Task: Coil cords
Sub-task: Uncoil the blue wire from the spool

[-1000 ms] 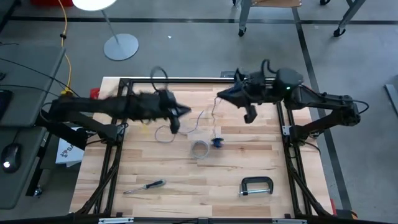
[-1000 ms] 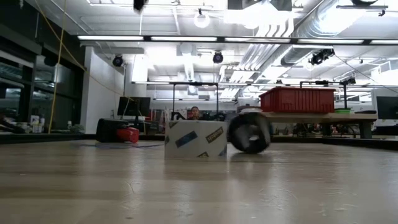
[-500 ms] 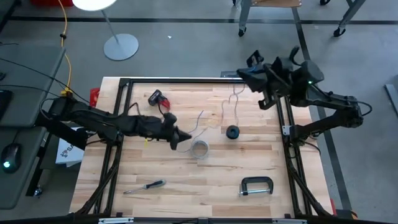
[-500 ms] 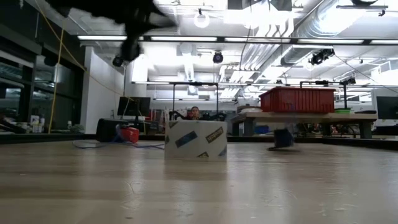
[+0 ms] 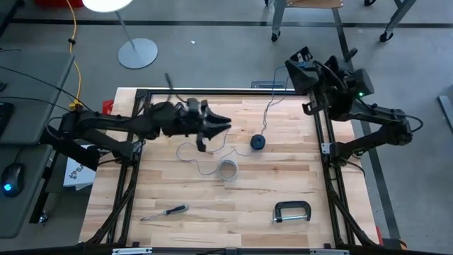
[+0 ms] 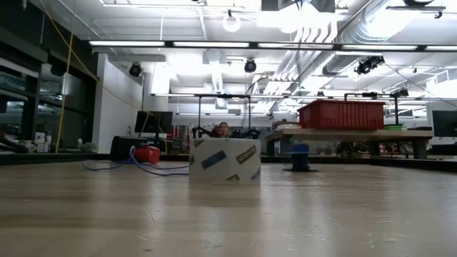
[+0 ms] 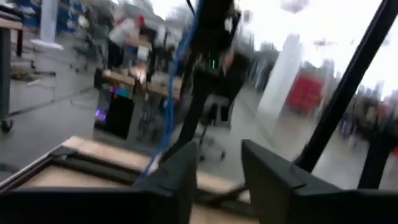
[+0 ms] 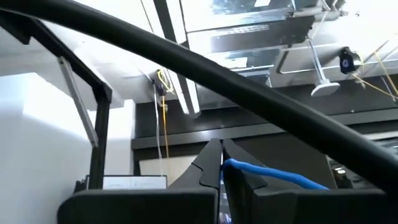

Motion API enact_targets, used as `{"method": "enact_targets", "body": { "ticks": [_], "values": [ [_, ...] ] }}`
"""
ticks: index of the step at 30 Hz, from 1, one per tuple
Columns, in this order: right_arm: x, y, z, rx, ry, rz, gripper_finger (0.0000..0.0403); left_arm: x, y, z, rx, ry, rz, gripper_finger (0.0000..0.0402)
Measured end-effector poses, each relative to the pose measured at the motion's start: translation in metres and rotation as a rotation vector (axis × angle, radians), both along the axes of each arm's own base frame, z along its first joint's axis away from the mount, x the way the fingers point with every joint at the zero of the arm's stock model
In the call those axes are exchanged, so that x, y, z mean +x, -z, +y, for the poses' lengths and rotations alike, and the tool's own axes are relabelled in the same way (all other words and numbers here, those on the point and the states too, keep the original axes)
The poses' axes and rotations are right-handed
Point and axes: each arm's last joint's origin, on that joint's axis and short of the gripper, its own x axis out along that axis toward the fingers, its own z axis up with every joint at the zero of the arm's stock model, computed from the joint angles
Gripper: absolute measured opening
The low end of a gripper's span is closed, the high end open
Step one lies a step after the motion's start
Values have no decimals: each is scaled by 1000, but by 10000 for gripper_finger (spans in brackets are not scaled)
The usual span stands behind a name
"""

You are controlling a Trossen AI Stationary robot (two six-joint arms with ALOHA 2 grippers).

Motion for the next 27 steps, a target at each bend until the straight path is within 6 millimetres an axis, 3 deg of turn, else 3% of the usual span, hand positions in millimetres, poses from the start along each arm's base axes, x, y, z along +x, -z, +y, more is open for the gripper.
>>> {"method": "enact_targets", "body": {
  "ticks": [4,8,15,27],
  "values": [
    [7,2,-2,37,24,-17,0,19,-17,1,84,-5,36,183],
    [16,-7,-3,31,3,-35,0,36,-32,1,187,-17,-3,213],
    [33,-25,-3,-44,-9,62,0,64,-31,1,266,-47,20,219],
    [51,-47,0,-165,34,218,0,77,-43,3,345,-145,9,218]
  ]
}}
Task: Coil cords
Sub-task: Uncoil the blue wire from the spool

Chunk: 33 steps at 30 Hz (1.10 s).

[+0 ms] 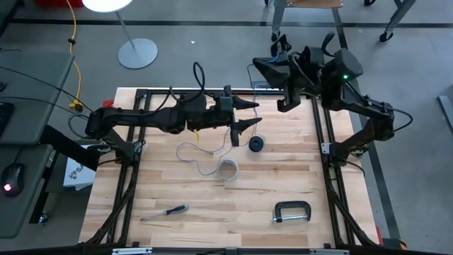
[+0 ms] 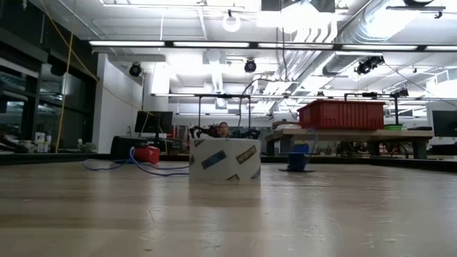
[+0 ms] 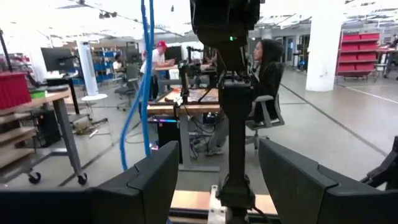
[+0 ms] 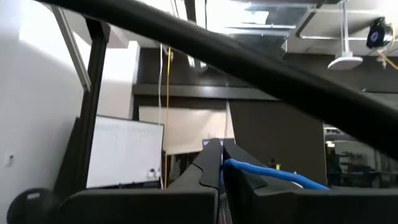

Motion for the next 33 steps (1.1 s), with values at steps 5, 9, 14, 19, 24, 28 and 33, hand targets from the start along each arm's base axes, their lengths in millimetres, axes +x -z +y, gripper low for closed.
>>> {"method": "enact_targets", "body": {
  "ticks": [5,9,14,19,24,28,33],
  "values": [
    [0,-2,0,-24,19,34,0,-2,1,-2,8,-42,26,218],
    [-2,-2,0,-52,48,40,0,-16,-15,-19,6,-3,-19,218],
    [-4,-1,-7,-54,91,72,0,-37,-33,-34,17,-55,-57,218],
    [-2,1,-8,-50,101,87,0,-41,-35,-29,79,-215,-37,218],
    [-1,3,-8,-52,99,102,0,-27,-22,-14,64,-268,1,218],
    [-1,3,-8,-55,101,103,0,-25,-19,-5,56,-361,13,218],
    [0,4,-8,-58,102,113,0,-25,-19,-4,56,-357,10,218]
  ]
}}
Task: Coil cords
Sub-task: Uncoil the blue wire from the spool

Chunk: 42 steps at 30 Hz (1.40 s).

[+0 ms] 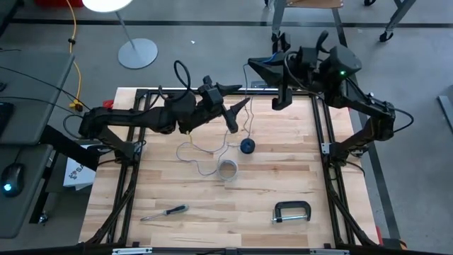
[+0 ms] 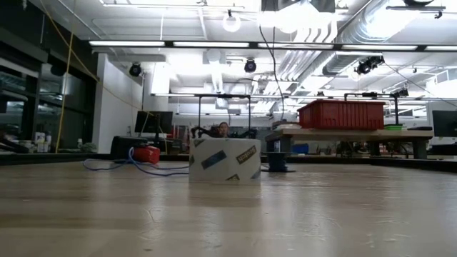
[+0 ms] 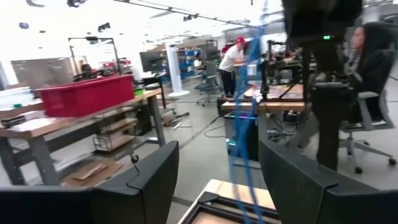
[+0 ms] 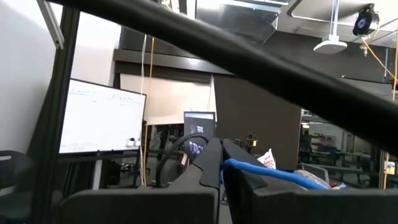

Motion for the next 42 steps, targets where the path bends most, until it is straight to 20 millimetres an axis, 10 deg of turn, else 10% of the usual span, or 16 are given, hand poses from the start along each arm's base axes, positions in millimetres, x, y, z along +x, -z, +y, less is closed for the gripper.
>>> {"method": "enact_targets", "body": {
  "ticks": [9,23,29,42],
  "values": [
    [0,1,0,-6,3,5,0,0,5,-9,-1,10,54,196],
    [0,1,0,-7,4,5,0,0,9,-9,-56,38,119,8],
    [-8,-6,-1,76,65,12,20,-20,-36,-11,-55,98,96,3],
    [-51,-34,-8,104,485,160,206,-82,-128,-9,47,138,22,1]
  ]
}}
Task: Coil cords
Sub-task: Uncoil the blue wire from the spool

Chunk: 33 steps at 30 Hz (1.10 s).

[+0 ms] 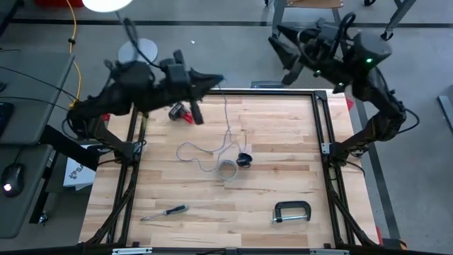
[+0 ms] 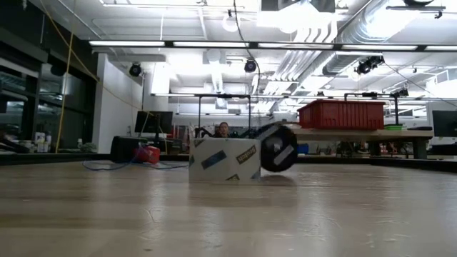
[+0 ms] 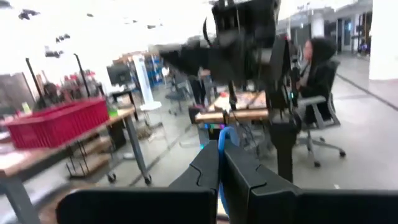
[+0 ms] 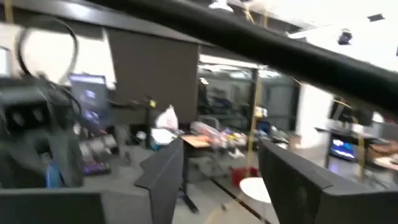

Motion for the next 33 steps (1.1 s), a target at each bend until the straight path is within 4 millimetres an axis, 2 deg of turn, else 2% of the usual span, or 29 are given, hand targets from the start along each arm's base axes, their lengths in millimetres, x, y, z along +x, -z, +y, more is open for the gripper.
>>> {"method": "enact_targets", "body": {
  "ticks": [3,6,9,11,17,21,24,27,33],
  "values": [
    [-10,-1,0,21,-6,79,214,-12,-16,4,41,-20,-47,1],
    [-15,7,2,60,-35,196,215,-24,-30,10,54,-47,-105,1],
    [-14,27,3,149,-57,357,215,-32,-41,15,54,-66,-176,1],
    [-10,46,3,227,-53,492,215,-36,-47,16,57,-61,-216,0],
    [17,119,2,413,-77,836,215,-43,-55,18,59,-51,-270,0],
    [44,177,2,449,-105,965,215,-45,-57,17,29,-12,-296,0],
    [63,225,2,498,-181,977,215,-46,-59,16,12,6,-325,0],
    [78,268,6,548,-290,912,215,-47,-61,16,2,11,-352,0],
    [82,340,18,624,-328,776,215,-47,-62,16,1,16,-360,0]
  ]
}}
